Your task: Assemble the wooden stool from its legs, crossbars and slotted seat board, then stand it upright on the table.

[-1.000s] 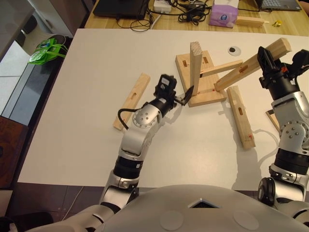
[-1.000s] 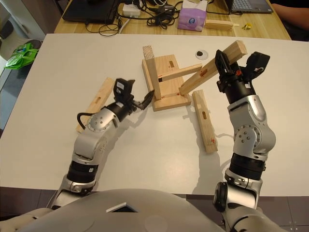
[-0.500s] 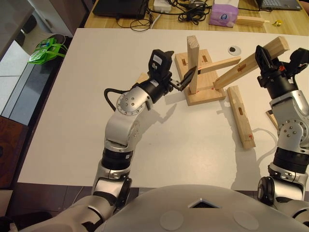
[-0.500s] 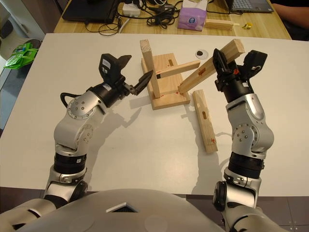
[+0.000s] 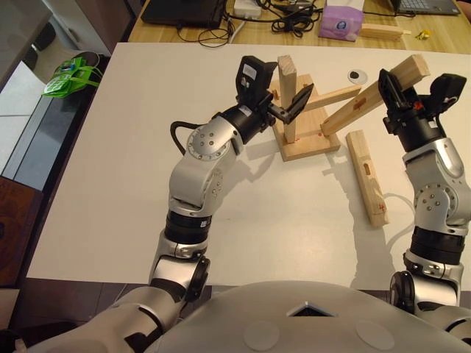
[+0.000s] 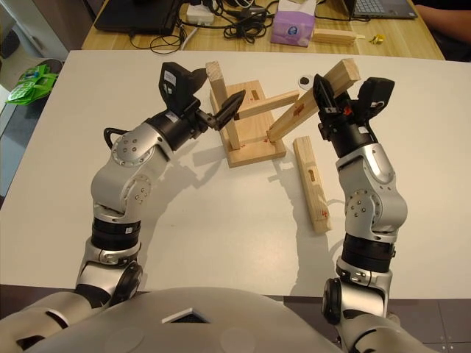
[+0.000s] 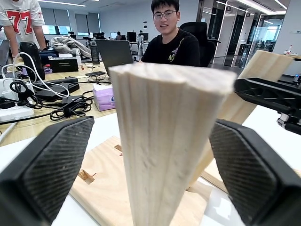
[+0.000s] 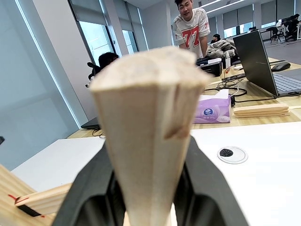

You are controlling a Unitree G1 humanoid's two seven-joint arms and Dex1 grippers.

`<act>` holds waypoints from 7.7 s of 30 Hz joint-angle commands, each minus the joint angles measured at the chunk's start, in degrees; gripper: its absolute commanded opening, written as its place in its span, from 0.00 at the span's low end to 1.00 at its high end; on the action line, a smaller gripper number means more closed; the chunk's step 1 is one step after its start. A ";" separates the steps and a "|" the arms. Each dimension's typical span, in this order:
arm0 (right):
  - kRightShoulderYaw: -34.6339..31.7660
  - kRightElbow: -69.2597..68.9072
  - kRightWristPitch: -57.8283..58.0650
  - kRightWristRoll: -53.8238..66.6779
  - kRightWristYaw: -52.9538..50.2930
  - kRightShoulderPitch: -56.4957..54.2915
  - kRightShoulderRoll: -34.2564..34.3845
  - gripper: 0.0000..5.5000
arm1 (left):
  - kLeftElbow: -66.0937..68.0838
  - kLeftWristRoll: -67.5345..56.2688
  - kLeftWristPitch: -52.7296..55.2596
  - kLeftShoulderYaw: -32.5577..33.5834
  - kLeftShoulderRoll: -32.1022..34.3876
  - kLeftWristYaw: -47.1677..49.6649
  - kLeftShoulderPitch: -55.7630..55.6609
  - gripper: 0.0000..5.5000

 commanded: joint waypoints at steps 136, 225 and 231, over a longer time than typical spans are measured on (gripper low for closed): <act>12.88 22.05 -5.41 -17.64 0.32 -4.38 -8.70 0.45 | -0.08 -0.63 0.77 -3.75 -4.15 3.27 2.69 0.40; 15.96 4.91 13.07 -16.04 12.17 2.71 -10.01 0.01 | -1.39 0.89 1.43 -4.13 -3.73 4.22 2.82 0.40; 9.03 1.71 0.98 -11.54 10.12 -1.54 -3.56 0.01 | -1.15 0.96 1.42 -4.08 -3.74 4.37 2.74 0.40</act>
